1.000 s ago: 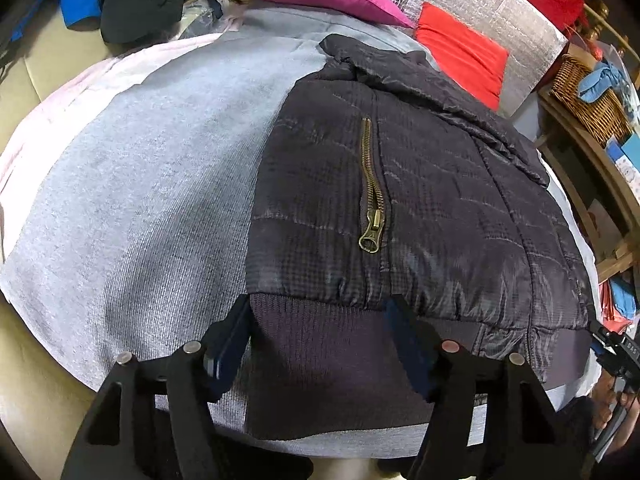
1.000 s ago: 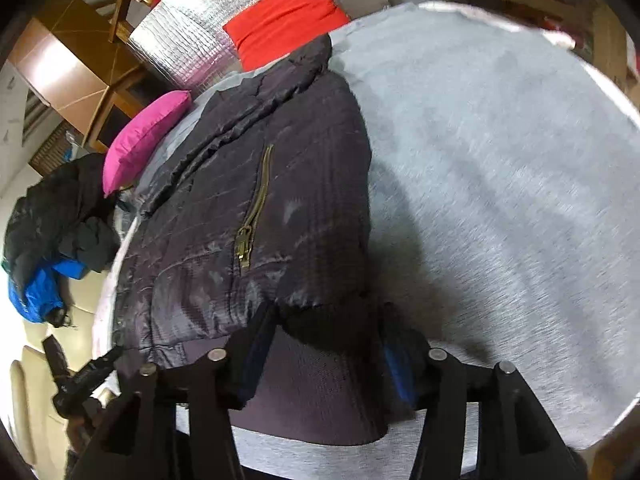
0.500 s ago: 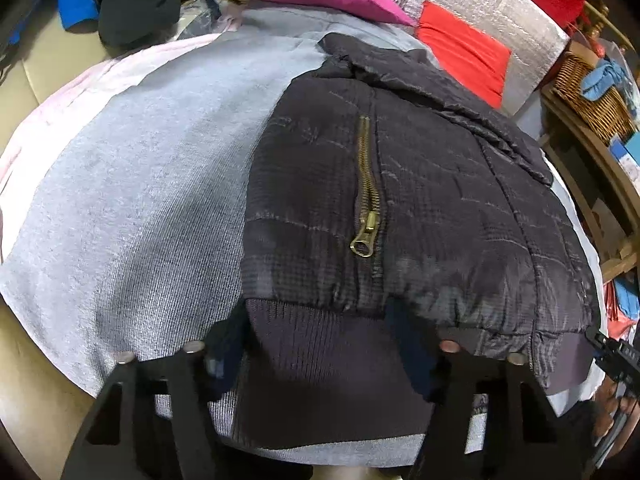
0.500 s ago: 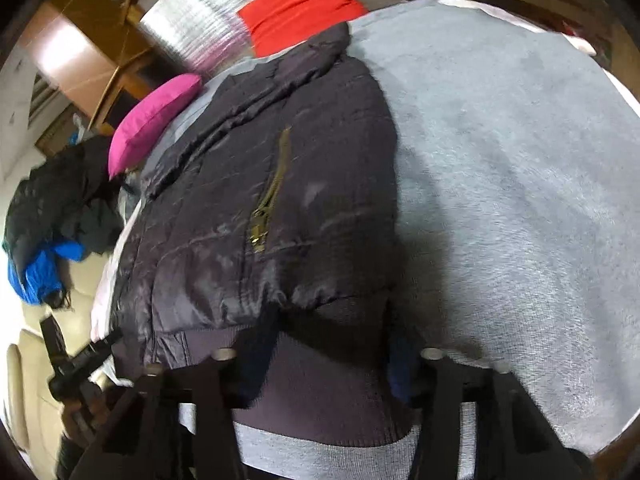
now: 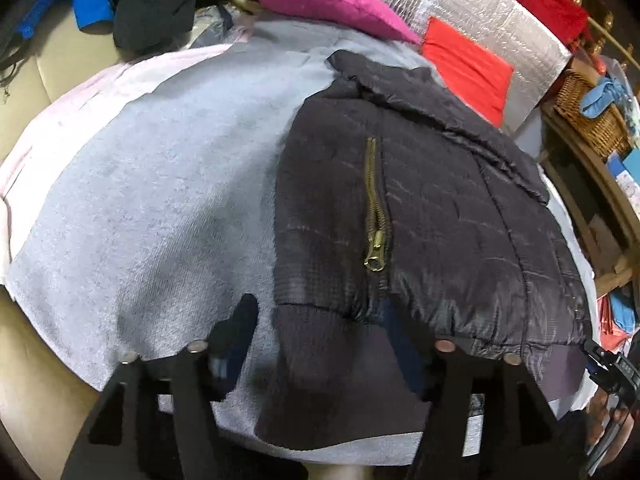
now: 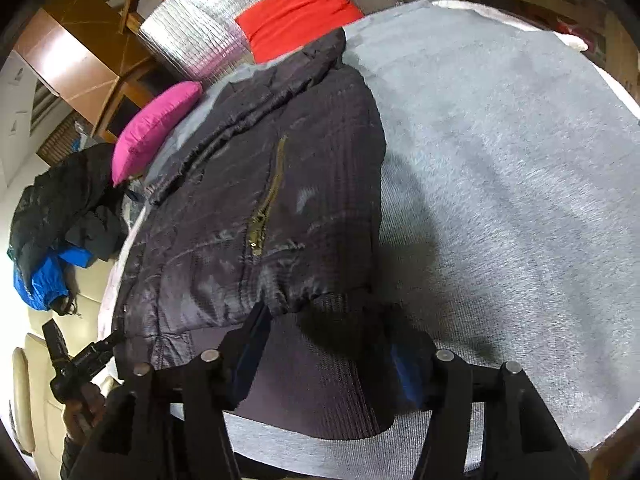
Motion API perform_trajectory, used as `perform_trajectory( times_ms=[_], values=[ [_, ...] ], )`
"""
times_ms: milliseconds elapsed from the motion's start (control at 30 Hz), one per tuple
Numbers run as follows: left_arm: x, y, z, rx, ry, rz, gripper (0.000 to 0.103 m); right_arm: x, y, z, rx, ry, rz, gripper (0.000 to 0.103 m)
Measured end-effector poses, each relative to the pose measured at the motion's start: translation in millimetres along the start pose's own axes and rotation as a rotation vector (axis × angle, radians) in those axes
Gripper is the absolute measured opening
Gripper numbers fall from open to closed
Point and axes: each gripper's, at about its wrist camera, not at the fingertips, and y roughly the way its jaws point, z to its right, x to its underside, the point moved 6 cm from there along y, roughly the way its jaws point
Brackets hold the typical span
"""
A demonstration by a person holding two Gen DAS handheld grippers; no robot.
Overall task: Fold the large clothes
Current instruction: 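Close both tools on the ribbed hem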
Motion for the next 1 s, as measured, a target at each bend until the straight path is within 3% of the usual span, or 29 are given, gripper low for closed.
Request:
perform_trajectory(
  times_ms=[167,200,300,333,367,400,500,567,633,700,767,800,900,1000],
  values=[
    [5,13,14,0.019,0.042,-0.039,0.072,-3,6,6,0.003,0.018,0.005,0.064],
    [7,16,16,0.02,0.051,-0.047,0.072,-3,7,3,-0.011,0.01,0.009,0.062],
    [8,19,16,0.03,0.053,-0.042,0.072,1,12,-7,-0.028,-0.013,-0.013,0.04],
    [7,20,15,0.044,0.046,-0.048,0.071,2,14,-7,-0.008,-0.023,-0.014,0.04],
    [8,18,15,0.052,0.042,-0.049,0.068,2,14,-6,-0.014,-0.018,-0.014,0.039],
    [7,18,13,0.056,0.04,-0.05,0.058,2,13,-5,-0.02,-0.01,-0.015,0.038],
    [4,21,8,0.083,0.024,-0.064,0.052,1,14,-4,-0.021,-0.005,-0.021,0.038],
    [5,18,11,0.087,0.042,-0.061,0.041,1,17,-4,-0.023,-0.002,-0.028,0.042],
    [6,16,14,0.085,0.057,-0.059,0.036,1,18,-6,-0.05,-0.004,-0.035,0.056],
    [6,15,15,0.096,0.059,-0.059,0.031,1,21,-10,-0.043,-0.024,-0.05,0.056],
    [5,14,14,0.108,0.053,-0.063,0.027,1,22,-9,-0.046,-0.014,-0.058,0.052],
    [5,13,14,0.115,0.052,-0.064,0.025,0,22,-6,-0.039,-0.001,-0.066,0.037],
    [3,7,17,0.117,0.065,-0.053,0.021,0,22,0,-0.067,0.035,-0.097,0.018],
    [1,-3,19,0.118,0.069,-0.033,0.017,1,17,-3,-0.075,0.028,-0.099,0.014]
  ],
)
